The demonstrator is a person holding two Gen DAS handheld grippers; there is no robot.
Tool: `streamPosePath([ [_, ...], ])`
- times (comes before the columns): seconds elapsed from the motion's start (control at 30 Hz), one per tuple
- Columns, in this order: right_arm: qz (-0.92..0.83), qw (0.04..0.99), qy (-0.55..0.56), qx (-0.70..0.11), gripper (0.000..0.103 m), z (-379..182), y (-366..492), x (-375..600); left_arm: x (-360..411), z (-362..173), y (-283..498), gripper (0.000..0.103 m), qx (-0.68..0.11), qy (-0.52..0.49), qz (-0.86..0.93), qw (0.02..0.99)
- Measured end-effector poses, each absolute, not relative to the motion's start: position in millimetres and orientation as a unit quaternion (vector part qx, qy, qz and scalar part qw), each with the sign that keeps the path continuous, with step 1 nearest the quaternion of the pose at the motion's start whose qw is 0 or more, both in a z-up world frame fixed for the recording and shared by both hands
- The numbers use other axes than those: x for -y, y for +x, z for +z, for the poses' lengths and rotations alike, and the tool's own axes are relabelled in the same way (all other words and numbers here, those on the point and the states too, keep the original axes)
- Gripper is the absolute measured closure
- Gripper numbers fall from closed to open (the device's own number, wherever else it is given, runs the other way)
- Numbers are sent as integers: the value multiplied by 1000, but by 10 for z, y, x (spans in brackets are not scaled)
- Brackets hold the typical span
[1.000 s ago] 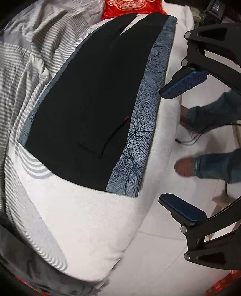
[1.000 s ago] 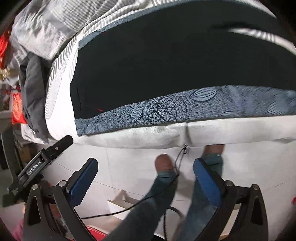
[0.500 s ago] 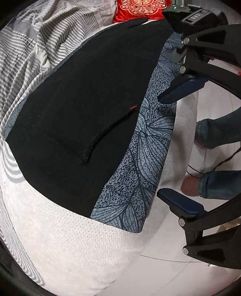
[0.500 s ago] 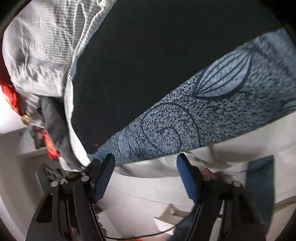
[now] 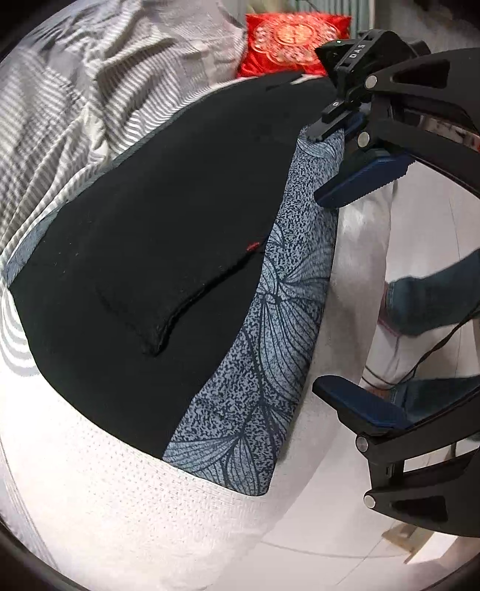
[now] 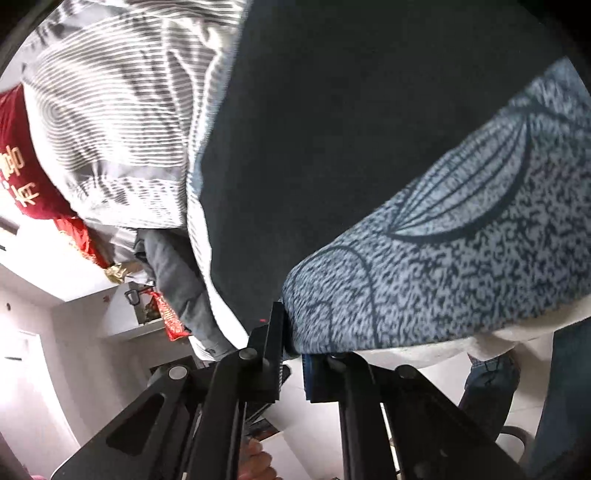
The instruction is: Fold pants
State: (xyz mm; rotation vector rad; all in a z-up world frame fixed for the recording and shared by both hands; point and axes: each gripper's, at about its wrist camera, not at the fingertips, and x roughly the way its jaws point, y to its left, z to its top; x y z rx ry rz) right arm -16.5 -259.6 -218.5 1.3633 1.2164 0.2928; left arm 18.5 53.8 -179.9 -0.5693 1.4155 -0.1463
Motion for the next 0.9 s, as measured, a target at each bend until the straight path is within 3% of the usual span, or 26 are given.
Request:
streamPosePath([
  [0.33,140,601,577,-535,95,-2135,-104,2613,-664,-1917,289,9,-631,-334,-27,700],
  [0.4,136,596,575,-544,91,-2195,-116,2641,-683,-1916,308,20,-628,-335,-18,702],
  [0.43,131,590,579,-547,91,-2237,-129,2653,-695,-1923,321,33,-629,-337,-16,700],
  [0.47,127,586,583,-549,89,-2277,-135,2663,-715,-1936,331,35,-632,-341,-14,695],
  [0.5,120,579,588,-552,82,-2324,-122,2659,-726,-1937,342,35,-631,-346,-13,694],
  [0.53,112,577,593,-551,72,-2370,-125,2666,-738,-1928,346,45,-630,-347,-8,695],
  [0.57,106,577,594,-550,71,-2392,-130,2669,-735,-1919,362,56,-632,-338,-2,697],
  [0.6,103,578,596,-548,71,-2415,-127,2667,-747,-1909,356,60,-634,-330,0,700],
  [0.63,99,578,596,-548,79,-2431,-119,2661,-763,-1897,347,73,-631,-326,0,703],
  [0.67,96,579,596,-547,89,-2426,-121,2661,-781,-1887,347,77,-629,-325,-2,706],
  [0.7,95,583,594,-546,95,-2400,-118,2662,-800,-1870,346,79,-629,-325,-5,706],
  [0.73,98,590,587,-546,96,-2350,-111,2660,-820,-1835,336,83,-627,-322,-6,709],
  [0.9,127,641,525,-546,96,-1904,23,2651,-742,-1518,399,83,-618,-286,-36,732],
])
